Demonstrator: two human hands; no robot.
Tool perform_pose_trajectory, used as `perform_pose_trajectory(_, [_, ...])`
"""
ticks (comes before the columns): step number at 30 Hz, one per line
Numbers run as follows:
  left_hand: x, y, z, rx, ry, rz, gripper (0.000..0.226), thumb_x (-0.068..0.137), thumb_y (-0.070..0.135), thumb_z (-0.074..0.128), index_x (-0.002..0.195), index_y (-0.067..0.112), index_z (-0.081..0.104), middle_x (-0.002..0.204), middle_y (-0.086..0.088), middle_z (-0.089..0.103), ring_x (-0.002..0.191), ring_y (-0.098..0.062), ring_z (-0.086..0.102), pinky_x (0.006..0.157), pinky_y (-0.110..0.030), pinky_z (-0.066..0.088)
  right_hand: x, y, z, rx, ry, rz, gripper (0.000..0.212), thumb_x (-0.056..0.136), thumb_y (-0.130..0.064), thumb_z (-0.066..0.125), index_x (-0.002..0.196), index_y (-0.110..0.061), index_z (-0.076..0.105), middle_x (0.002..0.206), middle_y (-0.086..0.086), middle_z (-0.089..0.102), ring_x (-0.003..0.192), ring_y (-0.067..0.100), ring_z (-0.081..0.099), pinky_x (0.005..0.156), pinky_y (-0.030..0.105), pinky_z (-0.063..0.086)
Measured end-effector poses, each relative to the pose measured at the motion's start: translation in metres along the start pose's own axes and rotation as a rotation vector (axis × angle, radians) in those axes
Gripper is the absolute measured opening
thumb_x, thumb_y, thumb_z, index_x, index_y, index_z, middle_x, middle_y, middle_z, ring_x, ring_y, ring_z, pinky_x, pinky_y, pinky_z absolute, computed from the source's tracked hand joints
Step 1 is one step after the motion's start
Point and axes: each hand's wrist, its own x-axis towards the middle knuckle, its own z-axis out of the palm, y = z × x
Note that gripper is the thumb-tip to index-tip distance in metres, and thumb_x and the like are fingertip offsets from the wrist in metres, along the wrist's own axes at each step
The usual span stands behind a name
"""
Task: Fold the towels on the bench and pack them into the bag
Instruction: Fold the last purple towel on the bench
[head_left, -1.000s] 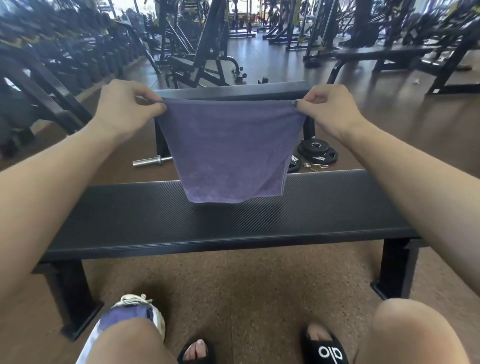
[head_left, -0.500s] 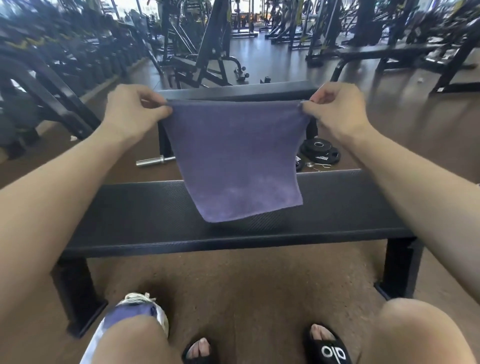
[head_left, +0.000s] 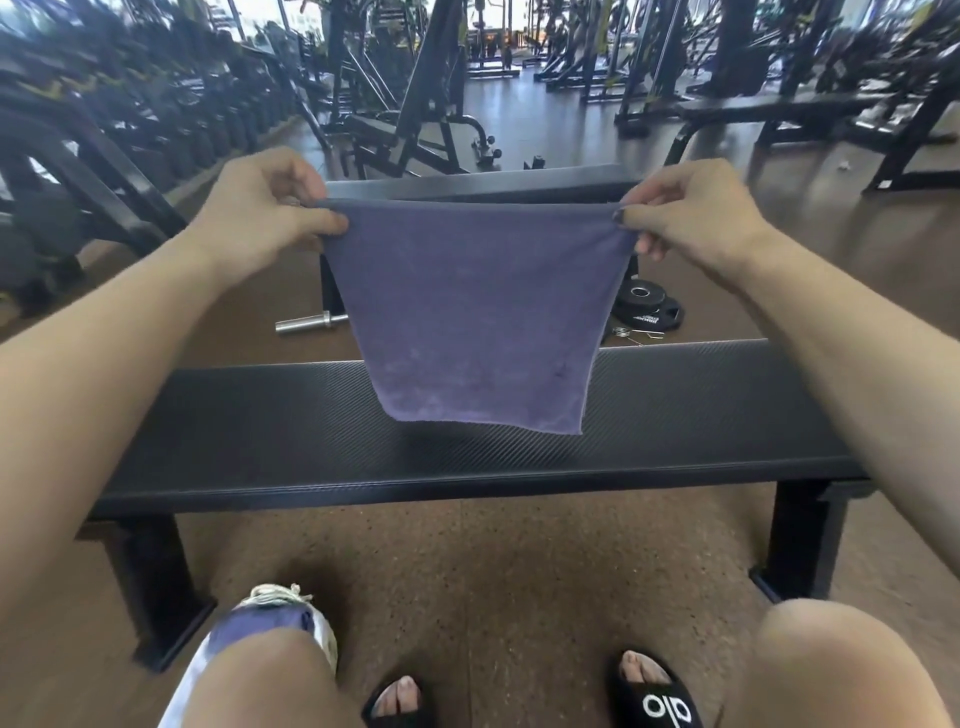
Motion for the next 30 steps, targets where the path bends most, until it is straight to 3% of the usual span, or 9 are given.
perform_pose_trajectory(2, [-0.004,0.007,-0.005,-0.132,-0.092,-0.057,0.035,0.088,-0.004,0.071,0.075,0.024,0.055,0.062,0.012,0.062,0.058,-0.001,0.062,0.056,-0.018,0.056,-0.006,-0.007,-0.008,0.058,-0.068,0.023,0.006,0.088,-0.006,0.072,0.084,-0.009,0.069,0.044,-0.004,0.056,0.039,0.009,0.046,0.039,0.017,0.037])
perform_pose_trajectory(7, [-0.015,0.009,-0.023,-0.577,-0.464,-0.210,0.048,0.098,-0.003,0.034,0.067,0.027,0.056,0.070,0.007,0.060,0.062,-0.003,0.060,0.060,-0.014,0.052,-0.017,-0.020,-0.037,0.396,-0.374,0.129,0.015,0.096,0.000,0.055,0.086,-0.008,0.063,0.043,-0.013,0.048,0.034,0.000,0.031,0.037,0.014,0.014])
perform_pose_trajectory(11, [-0.015,0.002,-0.015,-0.616,-0.495,-0.271,0.042,0.096,0.000,0.039,0.070,0.027,0.058,0.077,0.006,0.062,0.066,-0.003,0.063,0.062,-0.014,0.054,-0.009,-0.013,-0.037,0.455,-0.375,0.154,0.020,0.097,0.000,0.053,0.085,-0.009,0.066,0.048,-0.013,0.054,0.033,0.000,0.031,0.036,0.011,0.016])
perform_pose_trajectory(15, [-0.004,-0.023,0.013,-0.429,-0.329,-0.391,0.032,0.096,-0.001,0.056,0.077,0.025,0.052,0.069,0.010,0.066,0.066,-0.002,0.067,0.063,-0.013,0.057,0.007,0.017,-0.009,0.340,-0.263,0.229,0.008,0.093,0.000,0.064,0.091,-0.007,0.067,0.048,-0.008,0.057,0.038,0.000,0.042,0.036,0.011,0.029])
perform_pose_trajectory(19, [0.003,-0.061,0.052,-0.003,-0.191,-0.353,0.029,0.084,-0.003,0.075,0.076,0.017,0.056,0.076,-0.004,0.063,0.074,-0.020,0.067,0.066,-0.024,0.062,0.022,0.058,0.028,0.129,-0.243,0.291,0.018,0.091,0.009,0.061,0.108,0.006,0.065,0.050,0.002,0.066,0.045,0.006,0.064,0.051,0.016,0.056])
perform_pose_trajectory(21, [0.006,-0.083,0.072,0.131,-0.133,-0.315,0.027,0.081,-0.002,0.077,0.079,0.017,0.058,0.077,-0.005,0.065,0.074,-0.025,0.066,0.074,-0.035,0.062,0.027,0.078,0.048,-0.037,-0.244,0.283,0.022,0.091,0.012,0.054,0.110,0.009,0.064,0.049,0.003,0.067,0.045,0.008,0.066,0.051,0.018,0.057])
perform_pose_trajectory(24, [0.012,-0.108,0.100,0.353,-0.071,-0.248,0.019,0.081,0.008,0.074,0.094,0.020,0.070,0.091,-0.002,0.070,0.089,-0.022,0.065,0.084,-0.031,0.051,0.034,0.102,0.075,-0.220,-0.195,0.259,0.025,0.090,0.009,0.047,0.103,0.001,0.066,0.058,0.008,0.068,0.040,0.004,0.063,0.044,0.015,0.052])
perform_pose_trajectory(28, [0.021,-0.130,0.127,0.356,-0.023,-0.279,0.020,0.083,0.007,0.065,0.097,0.016,0.076,0.094,-0.002,0.071,0.088,-0.016,0.061,0.078,-0.022,0.042,0.050,0.132,0.104,-0.273,-0.134,0.251,0.027,0.090,0.007,0.043,0.107,-0.001,0.062,0.067,0.017,0.068,0.042,0.014,0.065,0.052,0.030,0.059])
perform_pose_trajectory(30, [0.025,-0.135,0.138,0.329,-0.002,-0.312,0.017,0.085,0.007,0.063,0.095,0.016,0.074,0.089,-0.001,0.069,0.079,-0.014,0.059,0.067,-0.020,0.042,0.056,0.143,0.115,-0.305,-0.120,0.234,0.026,0.091,0.005,0.042,0.106,-0.004,0.061,0.071,0.019,0.069,0.051,0.022,0.069,0.055,0.034,0.061])
